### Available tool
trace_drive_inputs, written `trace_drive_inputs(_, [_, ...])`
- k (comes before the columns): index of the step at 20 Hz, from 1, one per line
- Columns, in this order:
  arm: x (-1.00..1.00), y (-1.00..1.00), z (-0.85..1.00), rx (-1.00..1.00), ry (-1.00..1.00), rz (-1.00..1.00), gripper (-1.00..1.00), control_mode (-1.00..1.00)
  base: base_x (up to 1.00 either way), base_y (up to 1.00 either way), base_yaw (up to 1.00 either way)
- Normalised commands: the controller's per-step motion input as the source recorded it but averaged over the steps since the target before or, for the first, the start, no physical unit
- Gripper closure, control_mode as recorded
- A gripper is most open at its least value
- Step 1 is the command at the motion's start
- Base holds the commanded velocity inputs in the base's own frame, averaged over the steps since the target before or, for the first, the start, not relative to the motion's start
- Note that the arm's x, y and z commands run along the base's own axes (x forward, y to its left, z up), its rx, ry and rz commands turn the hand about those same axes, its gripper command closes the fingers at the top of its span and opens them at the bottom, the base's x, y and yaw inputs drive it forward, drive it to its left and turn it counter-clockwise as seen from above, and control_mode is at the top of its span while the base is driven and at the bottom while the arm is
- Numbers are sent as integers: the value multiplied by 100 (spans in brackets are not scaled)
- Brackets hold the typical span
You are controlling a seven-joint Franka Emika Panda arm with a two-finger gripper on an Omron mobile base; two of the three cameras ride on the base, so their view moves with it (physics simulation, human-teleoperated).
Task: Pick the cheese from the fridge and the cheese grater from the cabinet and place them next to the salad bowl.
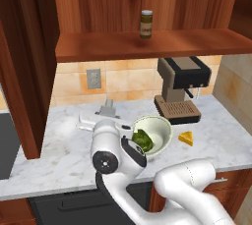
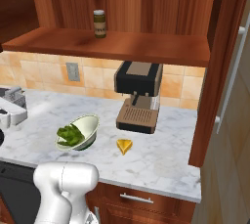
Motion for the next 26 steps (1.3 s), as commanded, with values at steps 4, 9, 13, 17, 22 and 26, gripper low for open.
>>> trace_drive_inputs(4, [39, 12, -56, 2, 0, -12, 100, -100, 0, 0, 0])
trace_drive_inputs(9, [38, 21, -54, 0, 0, -17, 100, -100, 0, 0, 0])
trace_drive_inputs(13, [38, 28, -37, 0, 2, -19, 100, -100, 0, 0, 0])
trace_drive_inputs(17, [39, 27, -28, 0, 6, -15, 100, -100, 0, 0, 0])
trace_drive_inputs(22, [21, 7, -23, -1, 6, -6, 100, -100, 0, 0, 0])
trace_drive_inputs(26, [9, 0, -25, -4, 8, -1, 100, -100, 0, 0, 0])
